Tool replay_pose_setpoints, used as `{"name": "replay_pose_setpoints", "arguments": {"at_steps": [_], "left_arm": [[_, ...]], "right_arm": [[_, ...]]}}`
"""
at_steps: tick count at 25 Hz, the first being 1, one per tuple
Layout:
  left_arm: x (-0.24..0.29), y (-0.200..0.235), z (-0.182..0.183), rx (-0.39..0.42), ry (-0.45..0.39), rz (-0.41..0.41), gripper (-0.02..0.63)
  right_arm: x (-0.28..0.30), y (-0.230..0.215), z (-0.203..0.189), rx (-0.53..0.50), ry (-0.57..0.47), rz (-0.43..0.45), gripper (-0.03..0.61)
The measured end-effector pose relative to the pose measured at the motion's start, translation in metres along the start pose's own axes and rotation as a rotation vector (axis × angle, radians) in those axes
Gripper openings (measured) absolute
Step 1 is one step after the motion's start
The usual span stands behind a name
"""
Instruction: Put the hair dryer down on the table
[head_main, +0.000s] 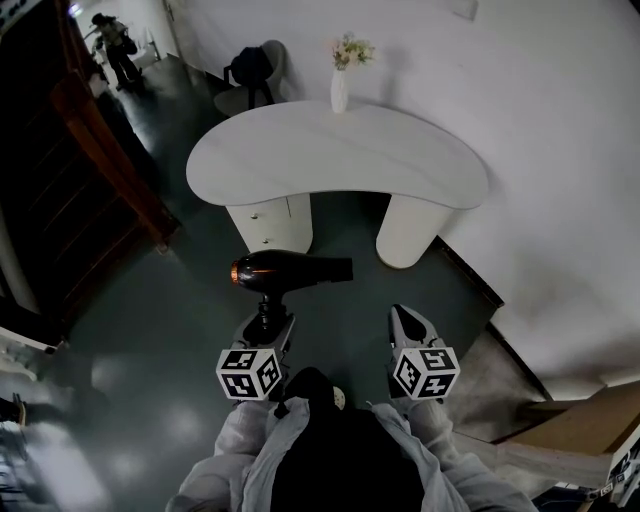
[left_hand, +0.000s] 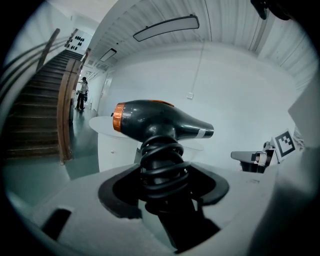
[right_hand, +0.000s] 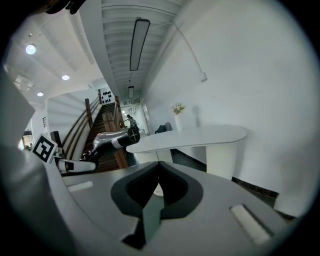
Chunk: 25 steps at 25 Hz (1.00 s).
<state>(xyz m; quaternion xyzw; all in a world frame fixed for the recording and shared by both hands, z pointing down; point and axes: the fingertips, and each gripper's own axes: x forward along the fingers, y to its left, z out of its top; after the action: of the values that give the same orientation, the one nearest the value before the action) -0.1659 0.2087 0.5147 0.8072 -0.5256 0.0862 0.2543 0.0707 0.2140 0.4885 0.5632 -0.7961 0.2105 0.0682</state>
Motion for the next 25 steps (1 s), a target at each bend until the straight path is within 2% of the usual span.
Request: {"name": "replay_pose_setpoints", "arguments": {"at_steps": [5, 11, 17, 21, 25], "left_arm": [[0.019, 0.005, 0.003, 0.001, 0.007, 0.009, 0.275], [0.074, 0.015, 0.025, 0.003, 0.022, 0.001, 0.275], [0.149, 0.032, 0.076, 0.024, 0.03, -0.031, 0.275], [0.208, 0.05, 0.118, 0.049, 0.045, -0.051, 0.275], [0.262, 0.067, 0.162, 0.063, 0.03, -0.071, 0.275]], "right_arm": [[0.016, -0.008, -0.007, 0.007, 0.029, 0.01, 0.011], [0.063, -0.032, 0.018, 0.012, 0.028, 0.002, 0.011], [0.127, -0.063, 0.059, 0.015, 0.024, -0.031, 0.011], [0.179, -0.088, 0.089, 0.054, 0.019, -0.059, 0.011], [0.232, -0.11, 0.124, 0.047, 0.006, -0.08, 0.011]]}}
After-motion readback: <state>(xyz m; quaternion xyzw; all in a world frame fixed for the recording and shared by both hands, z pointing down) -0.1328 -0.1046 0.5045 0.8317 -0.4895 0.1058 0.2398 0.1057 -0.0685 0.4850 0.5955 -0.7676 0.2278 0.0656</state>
